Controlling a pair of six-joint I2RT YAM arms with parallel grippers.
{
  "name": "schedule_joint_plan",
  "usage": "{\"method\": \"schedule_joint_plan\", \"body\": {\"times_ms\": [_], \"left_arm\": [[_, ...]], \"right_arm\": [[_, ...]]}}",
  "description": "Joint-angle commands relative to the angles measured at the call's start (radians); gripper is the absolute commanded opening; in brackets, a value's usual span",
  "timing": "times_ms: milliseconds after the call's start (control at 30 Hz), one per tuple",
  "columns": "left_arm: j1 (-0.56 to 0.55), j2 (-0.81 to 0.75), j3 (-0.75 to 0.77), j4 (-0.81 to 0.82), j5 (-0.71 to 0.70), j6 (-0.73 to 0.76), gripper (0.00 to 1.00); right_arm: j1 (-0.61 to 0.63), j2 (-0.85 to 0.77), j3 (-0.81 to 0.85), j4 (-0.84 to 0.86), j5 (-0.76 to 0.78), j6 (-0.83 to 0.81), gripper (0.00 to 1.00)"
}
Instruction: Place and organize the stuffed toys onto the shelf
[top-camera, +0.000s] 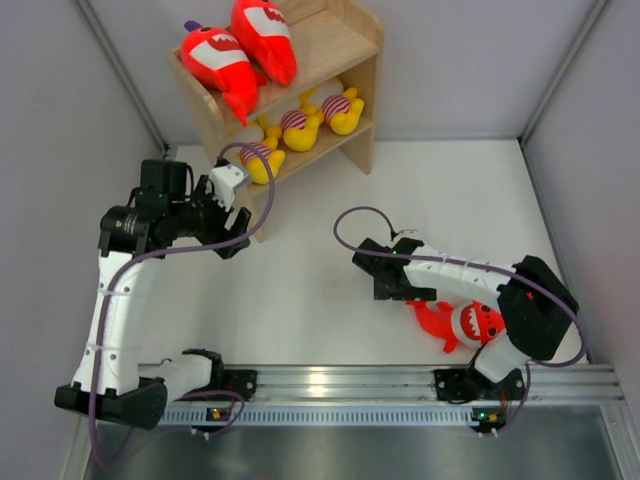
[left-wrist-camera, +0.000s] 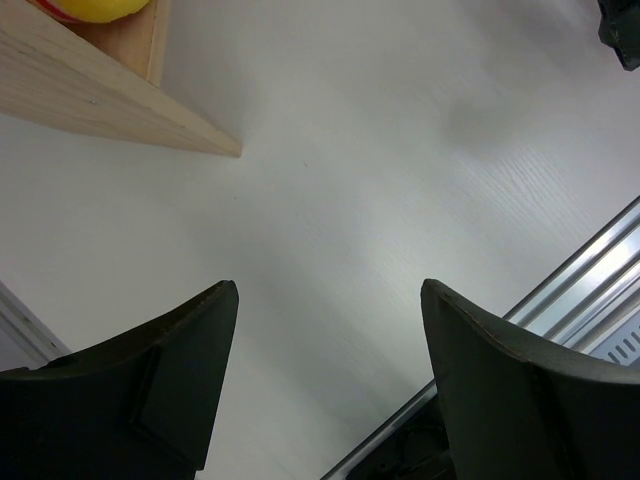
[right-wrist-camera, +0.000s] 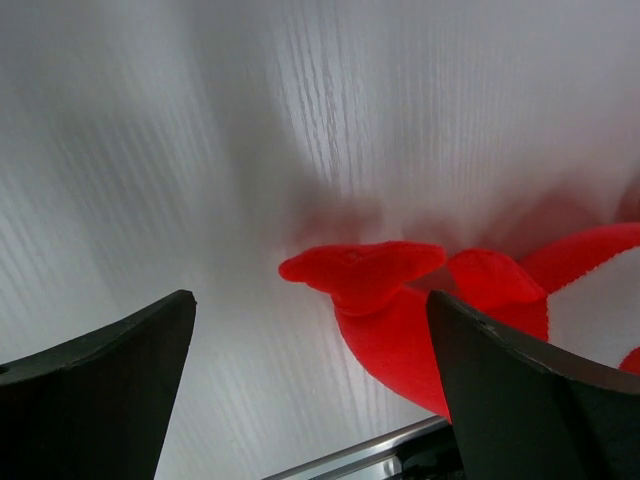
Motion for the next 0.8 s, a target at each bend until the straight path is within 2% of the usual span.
{"method": "schedule_joint_plan", "body": {"times_ms": [0,133,200,300,333,367,433,467,533,600,633,733,767], "left_arm": [[-0.009,-0.011,-0.008,0.019,0.011,0.016,0.8],[-0.013,-0.006,-0.005,0.019,0.009,0.016,0.8],[-0.013,0.0,-0.005,0.021,0.009,0.017,0.8],[-0.013,0.003,0.001,0.019,0.008,0.017,0.8],[-0.013,0.006,0.002,0.021,0.008,0.017,0.8],[-0.013,0.006,0.005,0.021,0.008,0.017,0.8],[-0.013,0.012,0.011,0.021,0.008,0.019,0.8],[-0.014,0.014,0.012,0.019,0.006,0.019,0.8],[-0.014,0.017,0.013,0.019,0.005,0.019,0.8],[-0.013,0.023,0.012,0.019,0.008,0.019,0.8],[-0.013,0.023,0.012,0.021,0.009,0.017,0.8],[-0.014,0.025,0.01,0.019,0.021,0.017,0.8],[-0.013,0.026,0.005,0.021,0.025,0.017,0.8]], "right_arm": [[0.022,-0.032,-0.06,0.039,-0.045,0.083,0.99],[0.014,-0.067,-0.138,0.091,-0.048,0.093,0.99],[-0.012,-0.116,-0.198,0.216,-0.104,0.056,0.99],[-0.024,-0.144,-0.242,0.32,-0.161,0.008,0.89],[-0.025,-0.141,-0.249,0.349,-0.167,-0.001,0.84],[-0.028,-0.133,-0.253,0.358,-0.171,-0.016,0.72],[-0.035,-0.128,-0.276,0.389,-0.177,-0.03,0.58],[-0.042,-0.135,-0.299,0.402,-0.195,-0.039,0.42],[-0.051,-0.153,-0.321,0.444,-0.218,-0.044,0.23],[-0.05,-0.167,-0.33,0.459,-0.237,-0.07,0.1],[-0.05,-0.171,-0.325,0.465,-0.241,-0.088,0.0],[-0.042,-0.179,-0.278,0.476,-0.267,-0.185,0.0],[-0.036,-0.179,-0.232,0.49,-0.293,-0.273,0.0]]}}
